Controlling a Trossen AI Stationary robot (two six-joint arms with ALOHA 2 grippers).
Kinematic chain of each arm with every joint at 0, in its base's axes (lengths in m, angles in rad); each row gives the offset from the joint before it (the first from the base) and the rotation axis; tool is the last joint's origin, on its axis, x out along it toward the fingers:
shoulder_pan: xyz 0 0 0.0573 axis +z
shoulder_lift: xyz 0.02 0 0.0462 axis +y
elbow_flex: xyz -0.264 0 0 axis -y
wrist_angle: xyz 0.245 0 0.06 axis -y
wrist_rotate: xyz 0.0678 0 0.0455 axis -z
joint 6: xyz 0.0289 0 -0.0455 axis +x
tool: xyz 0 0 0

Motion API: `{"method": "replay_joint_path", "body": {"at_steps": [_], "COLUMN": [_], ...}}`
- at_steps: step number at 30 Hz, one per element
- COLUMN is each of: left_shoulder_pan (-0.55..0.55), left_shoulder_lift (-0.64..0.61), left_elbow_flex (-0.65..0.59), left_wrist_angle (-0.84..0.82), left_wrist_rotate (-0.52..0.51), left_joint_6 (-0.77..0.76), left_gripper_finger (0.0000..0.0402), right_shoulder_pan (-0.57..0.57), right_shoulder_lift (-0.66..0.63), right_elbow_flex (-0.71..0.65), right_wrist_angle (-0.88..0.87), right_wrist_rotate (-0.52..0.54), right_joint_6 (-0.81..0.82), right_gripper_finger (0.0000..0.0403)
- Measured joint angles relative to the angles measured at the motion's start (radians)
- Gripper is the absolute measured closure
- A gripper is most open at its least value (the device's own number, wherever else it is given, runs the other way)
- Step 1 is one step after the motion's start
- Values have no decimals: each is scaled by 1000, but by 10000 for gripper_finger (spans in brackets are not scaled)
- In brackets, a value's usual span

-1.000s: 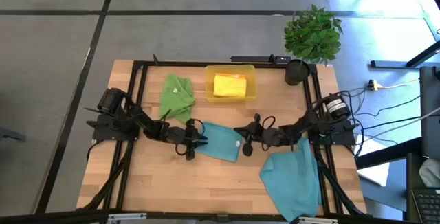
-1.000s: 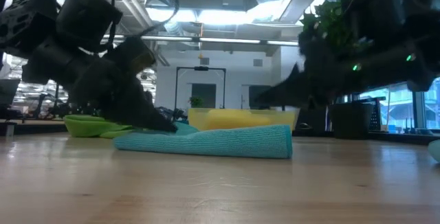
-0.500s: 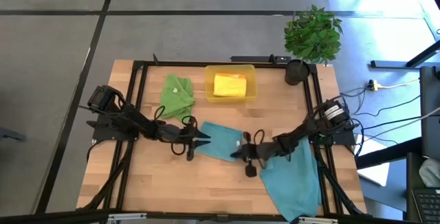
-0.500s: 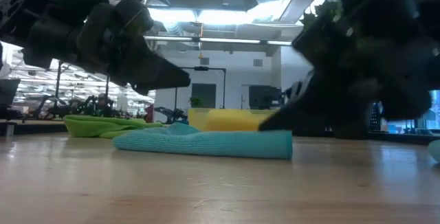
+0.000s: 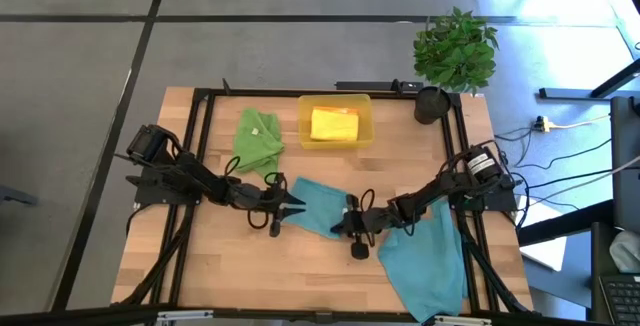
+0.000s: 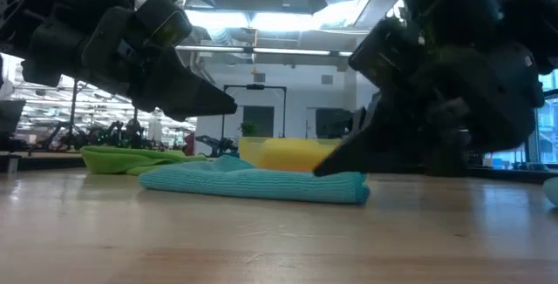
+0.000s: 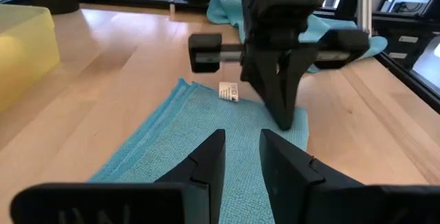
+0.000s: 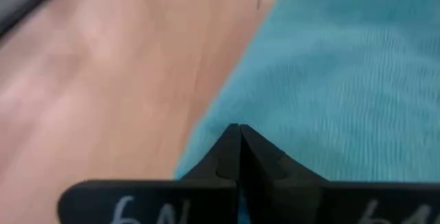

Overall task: Fold microfiber towels
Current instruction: Fold the top blue microfiber cloth

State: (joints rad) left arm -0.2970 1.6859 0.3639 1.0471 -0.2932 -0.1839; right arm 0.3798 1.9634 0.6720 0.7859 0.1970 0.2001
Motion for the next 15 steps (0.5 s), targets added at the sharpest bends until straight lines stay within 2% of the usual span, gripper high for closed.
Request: {"method": "replay_joint_path", "body": {"at_steps": [9,15], "left_shoulder_pan": [3,1], "left_shoulder_lift": [0,0], "left_elbow_flex": [0,0], "left_wrist_angle": [1,11], "left_wrist_rotate": [-1,-1], "left_joint_6": [-15,-15], "left_gripper_finger": [317,318], "right_shoulder_pan": [24,25], "right_shoulder_lift": [-62,-75], "right_elbow_flex": [-7,-7], "right_wrist_angle": [-15,-14], "right_wrist_rotate": [-6,115], "right_joint_6": [-22,-48], "right_gripper_finger": [396,392]}}
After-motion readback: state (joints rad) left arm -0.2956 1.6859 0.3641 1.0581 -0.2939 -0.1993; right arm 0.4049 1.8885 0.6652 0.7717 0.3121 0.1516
